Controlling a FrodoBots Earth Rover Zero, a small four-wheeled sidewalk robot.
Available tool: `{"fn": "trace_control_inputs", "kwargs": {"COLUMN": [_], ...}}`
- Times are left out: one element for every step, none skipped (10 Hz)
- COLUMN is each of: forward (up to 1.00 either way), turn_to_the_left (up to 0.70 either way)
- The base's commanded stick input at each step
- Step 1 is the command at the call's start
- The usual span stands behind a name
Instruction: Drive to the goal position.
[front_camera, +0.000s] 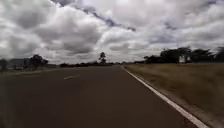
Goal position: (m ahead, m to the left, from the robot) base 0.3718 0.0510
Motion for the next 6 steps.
{"fn": "trace_control_inputs", "kwargs": {"forward": [0.85,0.85,0.85,0.85,0.85,0.85], "turn_to_the_left": [0.0,-0.07,-0.14,-0.22,-0.29,-0.33]}}
